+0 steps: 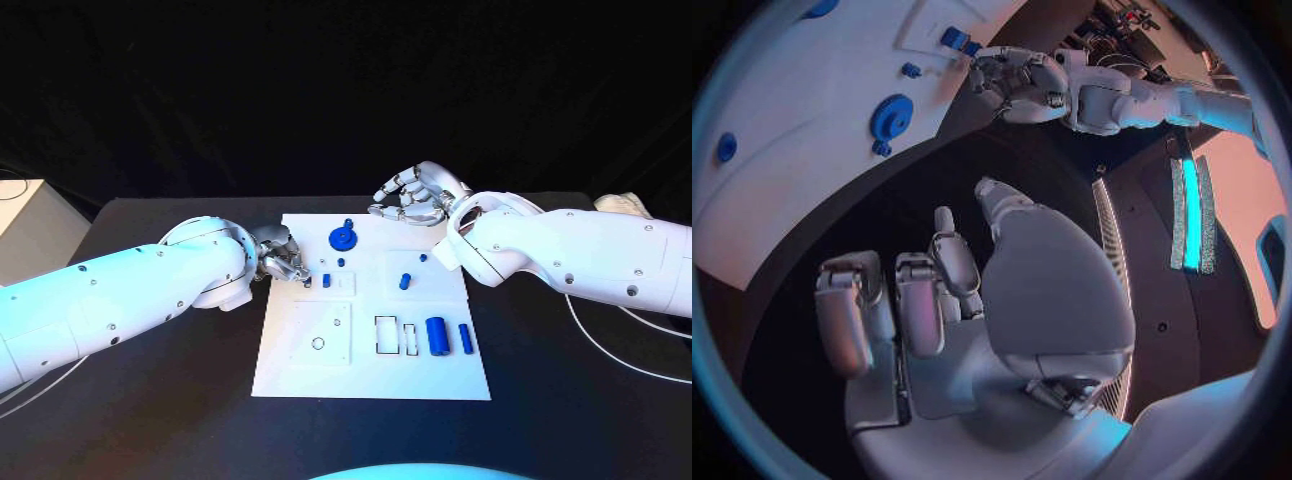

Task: Assemble the parts on the task board

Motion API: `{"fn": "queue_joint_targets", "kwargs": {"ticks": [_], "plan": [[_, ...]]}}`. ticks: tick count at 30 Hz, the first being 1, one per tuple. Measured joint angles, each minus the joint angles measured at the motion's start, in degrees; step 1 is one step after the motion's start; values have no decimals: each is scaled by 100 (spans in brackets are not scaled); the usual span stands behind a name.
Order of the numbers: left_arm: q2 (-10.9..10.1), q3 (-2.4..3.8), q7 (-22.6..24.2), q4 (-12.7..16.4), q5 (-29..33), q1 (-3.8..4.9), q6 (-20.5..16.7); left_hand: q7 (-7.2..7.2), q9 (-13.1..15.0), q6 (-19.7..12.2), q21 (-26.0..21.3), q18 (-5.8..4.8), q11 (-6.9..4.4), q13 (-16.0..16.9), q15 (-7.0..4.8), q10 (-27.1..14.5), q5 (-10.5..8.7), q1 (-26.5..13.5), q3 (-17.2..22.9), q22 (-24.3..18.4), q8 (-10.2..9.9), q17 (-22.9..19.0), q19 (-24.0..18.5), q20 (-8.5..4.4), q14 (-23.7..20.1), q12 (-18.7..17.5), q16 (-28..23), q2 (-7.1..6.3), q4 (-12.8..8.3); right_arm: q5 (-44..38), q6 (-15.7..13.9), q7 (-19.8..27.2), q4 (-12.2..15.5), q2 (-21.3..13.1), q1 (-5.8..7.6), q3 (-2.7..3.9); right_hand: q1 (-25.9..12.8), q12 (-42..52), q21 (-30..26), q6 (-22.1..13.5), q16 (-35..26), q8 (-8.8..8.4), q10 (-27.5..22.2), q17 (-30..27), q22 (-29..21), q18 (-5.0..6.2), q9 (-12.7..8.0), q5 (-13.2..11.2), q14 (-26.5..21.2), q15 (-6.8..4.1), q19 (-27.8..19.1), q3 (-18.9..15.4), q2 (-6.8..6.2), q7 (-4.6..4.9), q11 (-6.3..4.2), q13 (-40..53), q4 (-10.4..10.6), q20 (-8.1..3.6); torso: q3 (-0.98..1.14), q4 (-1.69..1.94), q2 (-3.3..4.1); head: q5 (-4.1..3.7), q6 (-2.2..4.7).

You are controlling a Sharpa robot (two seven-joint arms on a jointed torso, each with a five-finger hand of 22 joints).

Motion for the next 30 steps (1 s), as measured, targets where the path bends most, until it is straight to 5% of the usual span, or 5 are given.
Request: {"fn": "queue_joint_targets", "kwargs": {"ticks": [30], "plan": [[46, -1, 18, -88, -42, -28, 163, -13, -2, 13, 0, 0, 1, -10, 0, 0, 19, -1, 0, -1, -11, -1, 0, 0, 0, 0, 0, -1, 0, 1, 11, -1, -4, 4, 0, 0, 0, 0, 0, 0, 0, 0, 0, 0, 3, 0, 4, 0, 0, 0, 0, 0, 0, 0, 0, 0, 0, 0, -5, 1, 0, 27, -46]]}}
